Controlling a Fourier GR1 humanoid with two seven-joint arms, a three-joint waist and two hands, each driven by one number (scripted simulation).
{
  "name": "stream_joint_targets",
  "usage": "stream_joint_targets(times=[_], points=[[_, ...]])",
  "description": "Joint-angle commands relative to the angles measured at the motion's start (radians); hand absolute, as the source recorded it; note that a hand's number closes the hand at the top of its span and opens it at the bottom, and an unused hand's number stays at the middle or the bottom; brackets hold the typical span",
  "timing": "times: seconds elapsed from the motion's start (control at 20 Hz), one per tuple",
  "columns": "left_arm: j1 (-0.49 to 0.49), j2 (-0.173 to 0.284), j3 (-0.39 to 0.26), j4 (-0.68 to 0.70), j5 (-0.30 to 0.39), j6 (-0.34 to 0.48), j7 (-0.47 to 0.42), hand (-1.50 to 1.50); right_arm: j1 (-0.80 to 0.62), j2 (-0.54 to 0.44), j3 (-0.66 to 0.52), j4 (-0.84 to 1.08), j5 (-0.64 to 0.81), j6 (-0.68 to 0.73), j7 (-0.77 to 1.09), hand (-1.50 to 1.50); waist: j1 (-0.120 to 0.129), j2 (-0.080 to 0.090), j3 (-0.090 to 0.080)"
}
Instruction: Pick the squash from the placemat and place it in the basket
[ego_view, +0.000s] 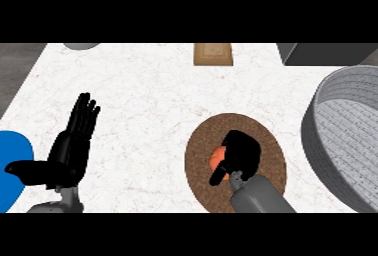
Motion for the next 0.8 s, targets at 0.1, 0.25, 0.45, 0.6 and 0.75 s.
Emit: stream_joint_targets(times=[0.1, 0.25, 0.45, 0.6, 0.75], points=[[-0.001, -0.004, -0.008, -0.007, -0.012, 0.005, -0.013, 0.00, -0.134, -0.104, -0.350, 0.177, 0.003, -0.105, 0.165, 1.50, 0.015, 0.036, 0.004], [-0.006, -0.012, -0.032, -0.004, -0.021, -0.001, -0.013, 0.00, -0.241, -0.131, -0.427, 0.282, 0.065, -0.139, 0.208, 1.50, 0.056, 0.036, 0.003], [-0.036, -0.025, -0.044, 0.027, -0.026, -0.002, -0.013, 0.00, -0.355, -0.142, -0.502, 0.353, 0.146, -0.283, 0.189, 1.50, 0.063, 0.036, 0.004], [0.006, -0.021, -0.054, -0.006, -0.020, -0.016, -0.025, 0.00, -0.415, -0.137, -0.541, 0.356, 0.218, -0.390, 0.204, 1.50, 0.070, 0.022, 0.003], [-0.036, -0.025, -0.051, 0.038, -0.017, -0.020, -0.010, 0.00, -0.524, -0.121, -0.546, 0.373, 0.327, -0.446, 0.223, 1.50, 0.068, 0.027, 0.000]])
